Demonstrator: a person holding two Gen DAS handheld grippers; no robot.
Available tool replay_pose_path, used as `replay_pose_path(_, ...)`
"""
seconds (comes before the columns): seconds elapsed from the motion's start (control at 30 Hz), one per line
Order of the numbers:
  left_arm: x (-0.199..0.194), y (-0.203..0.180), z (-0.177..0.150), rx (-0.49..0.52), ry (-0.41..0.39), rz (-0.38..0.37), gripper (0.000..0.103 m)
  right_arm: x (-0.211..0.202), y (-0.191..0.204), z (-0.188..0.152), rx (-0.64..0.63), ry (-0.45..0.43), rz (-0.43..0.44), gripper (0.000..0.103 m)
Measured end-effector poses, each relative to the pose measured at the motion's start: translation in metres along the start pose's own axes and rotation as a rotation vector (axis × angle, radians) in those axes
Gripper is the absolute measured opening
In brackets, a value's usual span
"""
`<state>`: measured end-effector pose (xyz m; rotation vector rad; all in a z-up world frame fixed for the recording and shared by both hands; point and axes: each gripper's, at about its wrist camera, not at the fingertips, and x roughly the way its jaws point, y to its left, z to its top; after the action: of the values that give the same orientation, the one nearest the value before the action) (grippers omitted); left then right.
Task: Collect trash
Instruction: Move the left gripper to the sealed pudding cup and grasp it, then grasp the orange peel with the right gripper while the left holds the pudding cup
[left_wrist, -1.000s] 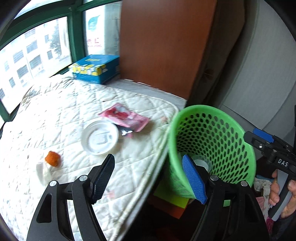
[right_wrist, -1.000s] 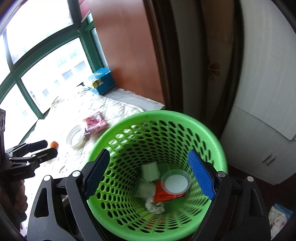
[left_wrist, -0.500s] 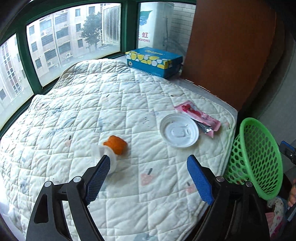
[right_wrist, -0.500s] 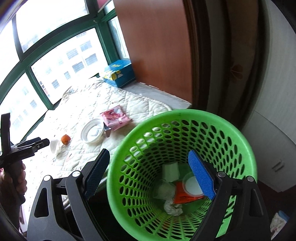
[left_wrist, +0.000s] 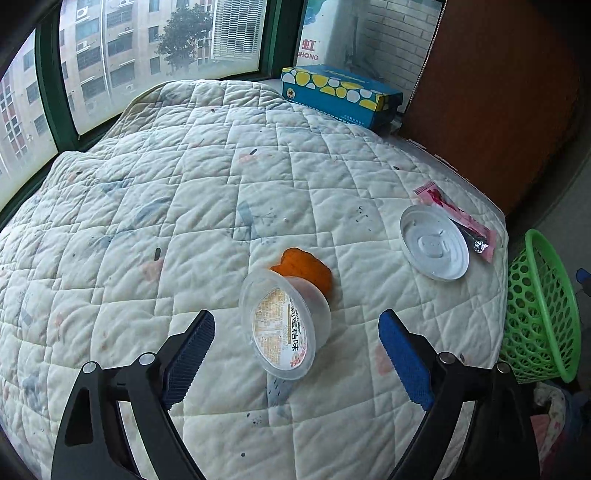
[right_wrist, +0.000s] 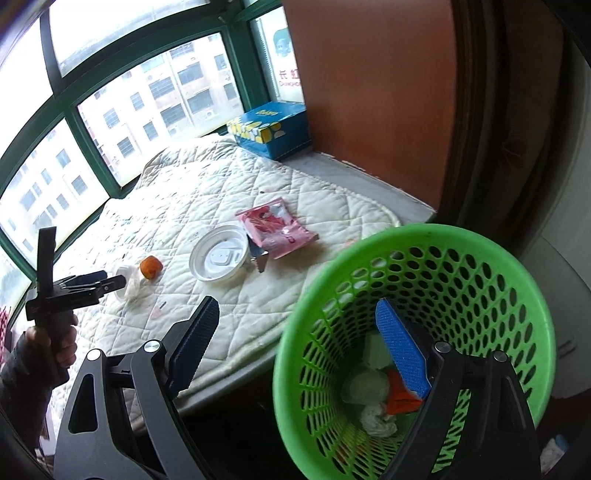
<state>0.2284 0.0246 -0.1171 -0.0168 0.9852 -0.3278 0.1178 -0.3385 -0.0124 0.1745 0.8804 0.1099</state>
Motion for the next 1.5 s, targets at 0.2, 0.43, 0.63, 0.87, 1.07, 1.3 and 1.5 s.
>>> replay_pose_path(0.2, 0.016, 0.014, 0.003, 0.011, 0.005, -0.042, 0.087, 0.017, 0.022, 0.005, -0.029, 0.023, 0.018, 0.086)
replay_pose_path(0.43, 0.032, 0.019, 0.006, 0.032, 0.018, -0.115, 0.087, 0.038, 0.045, 0.01, -0.059, 0.053, 0.041, 0.086)
replay_pose_path(0.63, 0.037, 0.026, 0.004, 0.02, 0.014, -0.169, 0.072, 0.049, 0.058, 0.013, -0.079, 0.068, 0.049, 0.086)
replay_pose_path(0.87, 0.025, 0.033, -0.001, 0.009, -0.013, -0.134, 0.062, 0.065, 0.072, 0.014, -0.102, 0.091, 0.067, 0.086)
replay_pose_path(1.07, -0.012, 0.052, -0.001, -0.031, -0.065, -0.078, 0.062, 0.088, 0.105, 0.015, -0.166, 0.118, 0.117, 0.086)
replay_pose_path(1.3, -0.059, 0.076, -0.003, -0.079, -0.117, -0.011, 0.062, 0.128, 0.16, 0.014, -0.271, 0.148, 0.195, 0.086)
replay_pose_path(1.5, -0.078, 0.087, -0.01, -0.11, -0.134, 0.012, 0.062, 0.162, 0.197, 0.016, -0.331, 0.179, 0.226, 0.077)
